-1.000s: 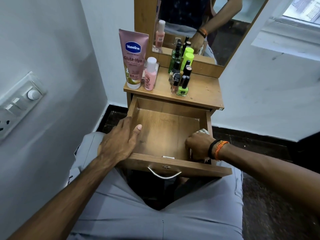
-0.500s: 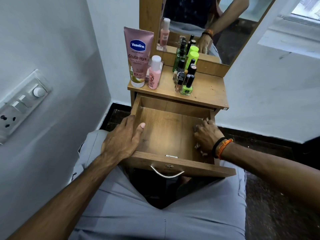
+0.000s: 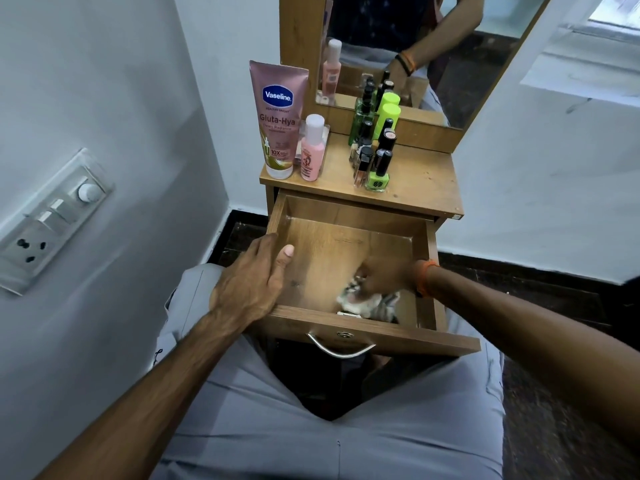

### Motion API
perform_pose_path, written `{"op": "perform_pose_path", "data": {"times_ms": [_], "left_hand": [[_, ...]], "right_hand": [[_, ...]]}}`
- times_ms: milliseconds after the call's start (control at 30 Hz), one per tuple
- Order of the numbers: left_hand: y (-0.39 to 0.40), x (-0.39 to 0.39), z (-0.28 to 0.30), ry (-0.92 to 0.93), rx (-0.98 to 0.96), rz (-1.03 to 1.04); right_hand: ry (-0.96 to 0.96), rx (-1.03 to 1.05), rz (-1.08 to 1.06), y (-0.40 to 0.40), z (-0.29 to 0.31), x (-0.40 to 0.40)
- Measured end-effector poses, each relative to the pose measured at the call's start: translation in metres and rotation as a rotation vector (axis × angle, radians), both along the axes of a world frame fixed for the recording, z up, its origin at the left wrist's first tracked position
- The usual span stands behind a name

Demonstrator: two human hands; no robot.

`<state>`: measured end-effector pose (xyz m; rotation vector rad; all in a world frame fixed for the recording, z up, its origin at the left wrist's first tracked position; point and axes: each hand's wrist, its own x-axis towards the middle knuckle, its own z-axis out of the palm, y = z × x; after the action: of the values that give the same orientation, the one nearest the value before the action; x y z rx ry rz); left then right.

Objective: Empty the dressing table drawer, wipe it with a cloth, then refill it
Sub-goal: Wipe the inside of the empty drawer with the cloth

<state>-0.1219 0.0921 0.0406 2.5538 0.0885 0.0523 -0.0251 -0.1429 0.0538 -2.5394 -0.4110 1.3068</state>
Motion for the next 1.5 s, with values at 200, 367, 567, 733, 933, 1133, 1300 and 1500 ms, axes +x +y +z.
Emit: {"op": "perform_pose_path", "data": {"times_ms": [200, 367, 567, 733, 933, 1133, 1300, 1500], "left_hand": [[0.001, -0.003, 0.002, -0.036, -0.069, 0.028], [0.001, -0.003, 0.002, -0.043, -0.095, 0.034], [0.001, -0.002, 0.0, -0.03, -0.092, 0.018], [0.001, 0.002, -0.001, 0.014, -0.027, 0.024], [-0.019, 0.019, 0.016, -0.032, -0.232, 0.057], [-0.04, 0.051, 0.032, 0.233, -0.957, 0.135], [-0.05, 0.064, 0.033, 0.432, -1.233, 0.162], [-0.05, 0.069, 0.025, 0.613, -1.402, 0.16]], "right_hand": [[0.334, 0.451, -0.377, 0.072, -0.022, -0.001], [0.437, 0.578, -0.592, 0.109, -0.015, -0.005], [0.543, 1.143, -1.053, 0.09, -0.021, 0.016], [0.563, 1.258, -1.293, 0.053, -0.017, 0.026], [0.776, 1.489, -1.127, 0.007, -0.014, 0.004], [0.748, 1.47, -0.915, -0.011, -0.004, -0.006], [0.618, 1.414, -0.934, -0.022, 0.001, -0.004], [0.426, 1.311, -0.779, -0.041, 0.005, -0.002]]}}
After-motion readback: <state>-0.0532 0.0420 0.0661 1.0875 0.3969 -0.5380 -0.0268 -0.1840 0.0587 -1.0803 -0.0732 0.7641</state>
